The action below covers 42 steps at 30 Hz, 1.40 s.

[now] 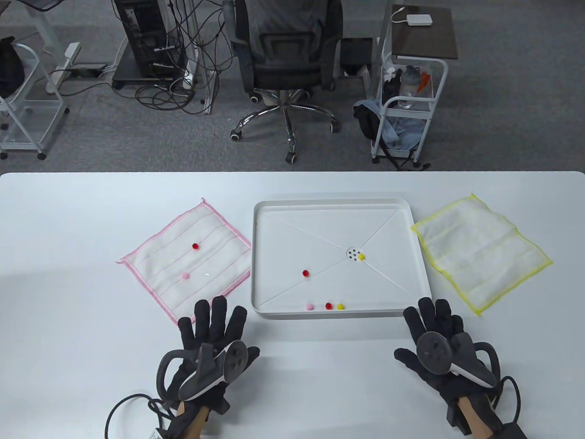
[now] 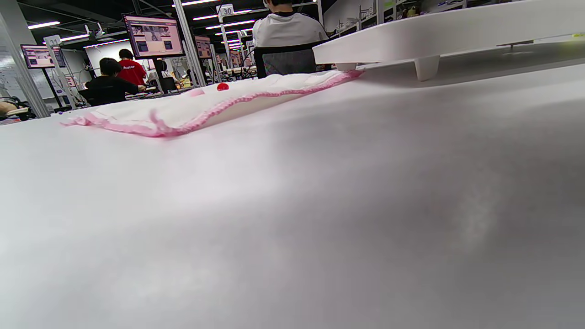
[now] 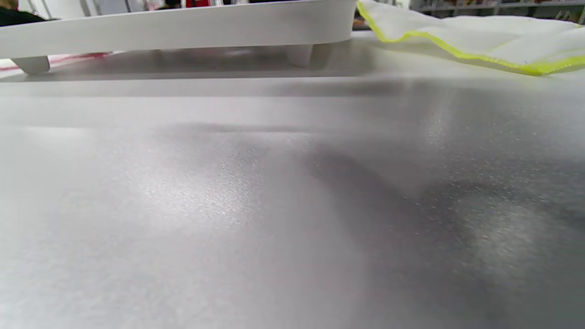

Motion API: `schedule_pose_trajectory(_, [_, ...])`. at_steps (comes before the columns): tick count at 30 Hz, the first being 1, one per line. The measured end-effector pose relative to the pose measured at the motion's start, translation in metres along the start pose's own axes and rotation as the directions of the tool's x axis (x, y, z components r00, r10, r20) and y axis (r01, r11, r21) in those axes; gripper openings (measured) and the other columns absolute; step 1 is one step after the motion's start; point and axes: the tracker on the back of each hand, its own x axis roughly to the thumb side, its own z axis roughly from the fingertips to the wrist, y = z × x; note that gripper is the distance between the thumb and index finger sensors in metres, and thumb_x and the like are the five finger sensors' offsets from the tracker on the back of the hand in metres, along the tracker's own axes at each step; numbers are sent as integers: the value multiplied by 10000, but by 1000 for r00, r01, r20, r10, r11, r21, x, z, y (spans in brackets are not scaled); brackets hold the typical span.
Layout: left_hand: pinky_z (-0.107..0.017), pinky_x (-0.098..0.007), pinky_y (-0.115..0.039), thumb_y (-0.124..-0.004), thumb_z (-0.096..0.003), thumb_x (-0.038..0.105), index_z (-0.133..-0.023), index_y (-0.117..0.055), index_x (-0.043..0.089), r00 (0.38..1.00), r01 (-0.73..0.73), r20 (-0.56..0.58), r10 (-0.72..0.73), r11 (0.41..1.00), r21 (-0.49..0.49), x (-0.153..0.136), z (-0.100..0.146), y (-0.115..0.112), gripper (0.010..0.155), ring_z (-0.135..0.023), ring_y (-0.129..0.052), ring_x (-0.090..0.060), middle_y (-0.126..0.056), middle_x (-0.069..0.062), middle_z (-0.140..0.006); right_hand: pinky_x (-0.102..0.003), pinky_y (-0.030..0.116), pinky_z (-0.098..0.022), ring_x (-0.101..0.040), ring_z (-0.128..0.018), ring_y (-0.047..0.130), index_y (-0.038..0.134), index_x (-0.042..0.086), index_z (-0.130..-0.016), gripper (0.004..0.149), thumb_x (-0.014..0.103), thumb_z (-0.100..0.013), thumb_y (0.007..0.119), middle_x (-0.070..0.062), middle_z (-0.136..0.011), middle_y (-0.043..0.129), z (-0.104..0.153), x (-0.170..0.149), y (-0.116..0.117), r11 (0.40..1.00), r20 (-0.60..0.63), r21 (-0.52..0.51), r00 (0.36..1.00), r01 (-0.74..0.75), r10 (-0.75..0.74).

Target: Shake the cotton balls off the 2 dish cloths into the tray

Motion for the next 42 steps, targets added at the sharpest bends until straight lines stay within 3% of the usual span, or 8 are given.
schedule_pose_trajectory(11, [-775, -678, -253, -392, -478, 769, -1114, -26, 391, 1000, -17, 0, 17, 1000, 25, -1, 6, 6, 825, -1059, -20, -418, 69, -82, -1174, -579, 89, -738, -316, -930, -194, 31, 286, -1055, 813, 642, -487, 490, -14, -1073, -170, -1, 3, 2, 1000, 12, 9, 1000, -13, 12])
schedule_pose_trajectory(15, [-777, -671, -233, -401, -478, 766, -1115, -23, 372, 995, -61, -78, 60, 998, -5, -17, 1, 6, 839, -1064, -19, -410, 68, -80, -1175, -578, 89, -738, -316, -929, -195, 31, 285, -1055, 811, 641, -488, 489, -16, -1073, -170, -3, 1, 4, 1000, 13, 28, 1000, 3, -3])
schedule_pose_trajectory(20, [-774, -650, -197, -407, -483, 765, -1119, -5, 318, 956, -175, -265, 126, 970, -167, -52, -17, -4, 875, -1053, 8, -406, 80, -88, -1168, -577, 89, -738, -315, -929, -194, 36, 282, -1057, 810, 639, -489, 489, -17, -1073, -169, -3, 0, 5, 999, 15, 35, 1000, 11, -12])
schedule_pose_trajectory(24, [-762, -637, -111, -371, -487, 768, -1081, 99, 329, 935, -273, -310, 174, 911, -311, -67, -40, -19, 875, -1008, 132, -380, 207, -70, -1109, -576, 90, -739, -313, -930, -191, 44, 278, -1060, 809, 636, -489, 491, -11, -1074, -164, -3, 0, 5, 999, 24, 32, 1000, 14, -14])
schedule_pose_trajectory(28, [-763, -628, -81, -353, -484, 774, -1078, 110, 347, 948, -243, -280, 148, 908, -342, -63, -48, -26, 865, -1009, 160, -352, 223, -34, -1110, -575, 92, -740, -315, -931, -189, 44, 280, -1059, 806, 635, -490, 491, -20, -1075, -164, -2, 0, 5, 999, 18, 29, 1000, 15, -15])
schedule_pose_trajectory(32, [-763, -627, -90, -313, -486, 780, -1081, 119, 329, 950, -251, -279, 137, 868, -429, -66, -51, -36, 862, -1017, 143, -357, 209, -65, -1118, -574, 92, -740, -315, -931, -189, 45, 276, -1061, 808, 635, -490, 491, -17, -1075, -162, -4, -1, 7, 999, 12, 43, 1000, 17, -17])
schedule_pose_trajectory(37, [-773, -624, -113, -303, -486, 783, -1092, 100, 322, 946, -280, -283, 160, 843, -460, -70, -51, -40, 861, -1048, 91, -353, 155, -63, -1150, -573, 94, -740, -314, -932, -187, 49, 276, -1061, 805, 634, -490, 490, -18, -1076, -161, -5, -1, 8, 998, 10, 54, 1000, 24, -24])
schedule_pose_trajectory(42, [-807, -644, -224, -300, -487, 784, -1103, 71, 323, 942, -294, -293, 167, 832, -471, -72, -49, -43, 854, -1079, 14, -374, 106, -68, -1173, -570, 105, -745, -316, -932, -184, 51, 274, -1062, 804, 632, -491, 490, -19, -1076, -160, -5, -3, 8, 997, -1, 68, 999, 36, -37])
